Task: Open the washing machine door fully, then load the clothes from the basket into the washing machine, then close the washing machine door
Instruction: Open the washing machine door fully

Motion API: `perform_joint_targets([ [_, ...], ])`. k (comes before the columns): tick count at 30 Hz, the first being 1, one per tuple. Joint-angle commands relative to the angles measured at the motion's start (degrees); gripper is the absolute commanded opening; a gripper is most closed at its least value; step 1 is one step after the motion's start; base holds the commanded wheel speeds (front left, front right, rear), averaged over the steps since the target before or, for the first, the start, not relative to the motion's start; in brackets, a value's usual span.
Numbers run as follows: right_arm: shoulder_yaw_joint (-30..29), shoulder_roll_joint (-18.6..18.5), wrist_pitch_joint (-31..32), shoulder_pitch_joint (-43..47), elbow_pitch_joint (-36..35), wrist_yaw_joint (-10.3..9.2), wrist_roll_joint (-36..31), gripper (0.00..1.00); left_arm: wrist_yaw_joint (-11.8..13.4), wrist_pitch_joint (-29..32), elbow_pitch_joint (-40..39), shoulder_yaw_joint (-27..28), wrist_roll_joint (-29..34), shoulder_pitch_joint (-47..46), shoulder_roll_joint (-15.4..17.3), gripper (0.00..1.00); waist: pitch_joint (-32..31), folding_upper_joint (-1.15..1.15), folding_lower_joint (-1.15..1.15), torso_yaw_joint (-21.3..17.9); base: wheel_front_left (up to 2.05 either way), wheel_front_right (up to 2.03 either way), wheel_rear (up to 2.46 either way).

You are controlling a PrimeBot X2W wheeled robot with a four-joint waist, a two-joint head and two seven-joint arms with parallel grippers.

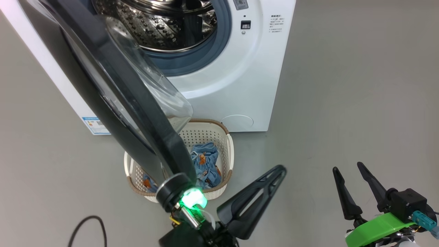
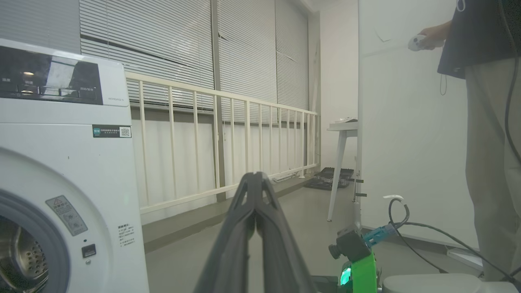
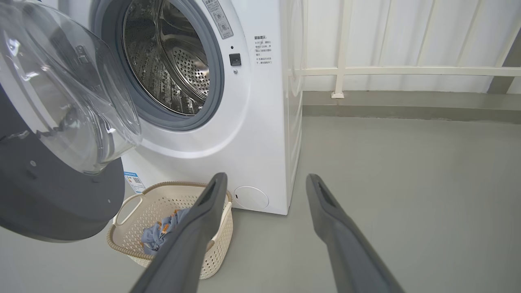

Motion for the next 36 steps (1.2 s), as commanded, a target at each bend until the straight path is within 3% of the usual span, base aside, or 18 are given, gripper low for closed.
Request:
perform_joint_targets([
  [1,1.3,-0.8,-0.7,-1.7,-1.1,0.16,0.5,1.00,-0.1,-0.1,-0.4,1.4,-0.7,-0.2,0.3,0.00,0.1,0.00,0.00,0.1,0.00,0.00,0.00],
  [9,2.1,-1.3,-0.7,-2.3,-0.5,0.16,0.8,1.00,-0.1,-0.1,8.0,2.0,-1.1,1.1,0.3,0.00,0.8,0.00,0.00,0.4,0.00,0.00,0.00],
  [28,2.5,-1.7,-0.7,-4.0,-0.1,0.16,2.4,1.00,-0.2,-0.1,16.5,10.8,-0.6,-0.4,-1.0,0.00,5.3,0.00,0.00,-1.4,0.00,0.00,0.00],
  [36,2.3,-1.5,-0.7,-4.7,0.3,0.16,2.7,1.00,-0.2,-0.1,19.5,11.9,-0.8,-0.6,-1.5,0.00,6.1,0.00,0.00,-0.7,0.00,0.00,0.00],
])
